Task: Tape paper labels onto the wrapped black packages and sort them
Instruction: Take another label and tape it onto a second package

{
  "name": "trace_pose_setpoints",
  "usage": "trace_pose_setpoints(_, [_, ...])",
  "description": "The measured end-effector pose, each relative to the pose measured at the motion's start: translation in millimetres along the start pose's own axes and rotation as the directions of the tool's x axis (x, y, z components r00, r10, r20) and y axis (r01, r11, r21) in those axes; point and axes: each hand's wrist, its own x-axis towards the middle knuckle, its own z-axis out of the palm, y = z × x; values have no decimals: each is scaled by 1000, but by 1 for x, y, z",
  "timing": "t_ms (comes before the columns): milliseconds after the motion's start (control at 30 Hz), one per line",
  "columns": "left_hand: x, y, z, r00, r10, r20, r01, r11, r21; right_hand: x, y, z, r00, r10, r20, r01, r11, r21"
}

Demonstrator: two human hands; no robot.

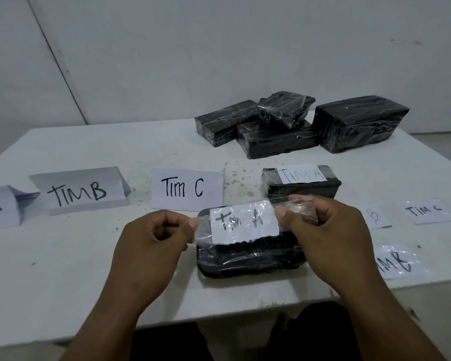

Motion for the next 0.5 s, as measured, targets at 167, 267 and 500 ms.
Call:
trace_pose_setpoints(167, [3,-1,3,1000,-5,-10,7,994,105,6,7,-1,999,37,-29,-38,999,-38])
trace_pose_setpoints(267, [4,1,5,1000,5,23,-9,988,157,7,8,-3,999,51,-19,-53,995,-86])
trace_pose_setpoints(500, [6,5,12,998,0,70,-19,960,280,8,9,-7,999,44,-19,-46,994,-103])
